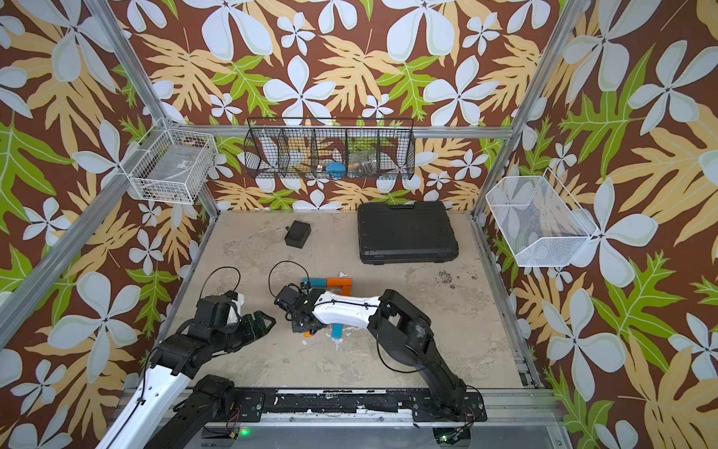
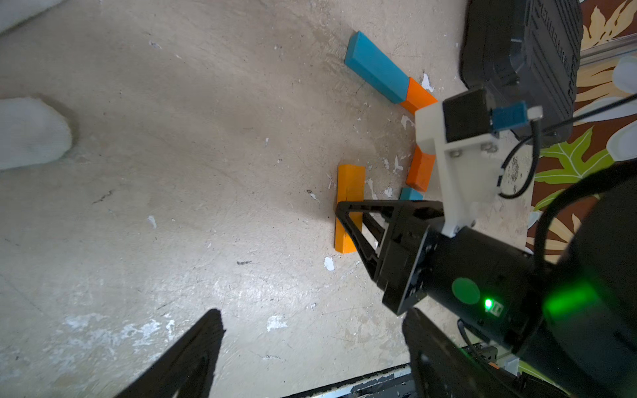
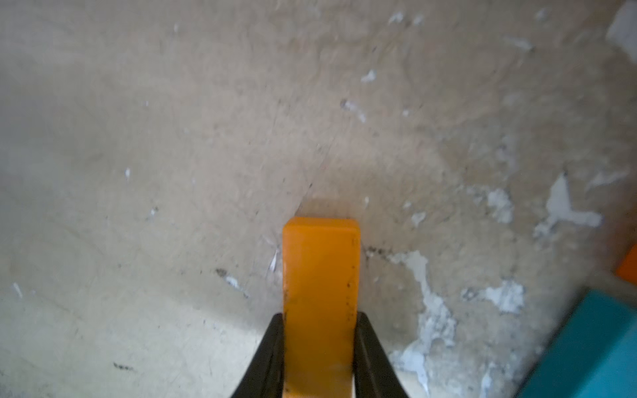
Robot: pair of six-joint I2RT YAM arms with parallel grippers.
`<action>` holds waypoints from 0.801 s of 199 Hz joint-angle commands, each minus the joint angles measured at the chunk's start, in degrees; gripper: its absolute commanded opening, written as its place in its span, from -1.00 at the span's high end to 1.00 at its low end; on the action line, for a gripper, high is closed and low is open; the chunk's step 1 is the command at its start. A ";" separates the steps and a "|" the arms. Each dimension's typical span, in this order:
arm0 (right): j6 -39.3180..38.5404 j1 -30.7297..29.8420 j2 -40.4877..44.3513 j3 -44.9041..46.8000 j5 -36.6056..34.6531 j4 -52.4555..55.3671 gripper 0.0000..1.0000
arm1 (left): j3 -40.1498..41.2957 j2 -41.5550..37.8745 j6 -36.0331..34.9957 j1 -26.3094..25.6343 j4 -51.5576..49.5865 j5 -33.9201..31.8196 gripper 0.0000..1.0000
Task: Assemble the number 7 with building blocks
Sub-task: Assemble the building block at the center of the board.
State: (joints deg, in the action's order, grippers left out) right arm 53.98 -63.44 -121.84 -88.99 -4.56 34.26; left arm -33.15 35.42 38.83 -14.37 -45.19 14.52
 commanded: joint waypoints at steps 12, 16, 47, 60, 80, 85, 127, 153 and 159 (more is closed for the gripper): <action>3.82 -3.56 5.11 4.81 2.90 3.65 0.46 | 0.25 -0.31 0.04 0.13 -0.37 0.94 -0.70; 4.34 -4.14 5.99 5.87 3.31 3.50 0.46 | 0.31 -0.35 0.02 0.12 -0.37 0.96 -0.70; 10.87 -8.93 12.37 15.96 6.72 0.19 0.45 | 1.13 -0.56 0.50 0.13 -0.34 1.51 -0.70; 14.57 -10.07 14.66 20.88 8.35 -2.71 0.45 | 1.24 -0.30 0.88 0.13 -0.17 1.81 -0.70; 18.29 -10.48 17.10 26.28 9.07 -5.49 0.45 | 1.04 0.32 1.42 0.13 0.01 1.99 -0.70; 18.71 -10.60 17.46 26.89 8.75 -5.46 0.45 | 1.07 0.43 1.50 0.11 0.10 2.01 -0.70; 24.28 -10.34 17.85 28.53 7.14 -3.78 0.44 | 1.94 0.55 2.13 0.12 0.41 2.88 -0.70; 25.62 -10.07 16.58 27.19 7.07 -0.72 0.44 | 1.78 0.48 1.71 0.06 0.11 2.81 -0.70; 25.87 -10.02 16.37 26.81 6.89 0.17 0.44 | 1.60 0.46 1.74 0.13 0.02 2.81 -0.71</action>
State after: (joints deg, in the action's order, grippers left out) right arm 76.18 -73.67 -103.74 -61.89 1.85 26.06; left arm -31.22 35.99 40.58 -14.37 -45.17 16.82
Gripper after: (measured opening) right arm 0.303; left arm 0.853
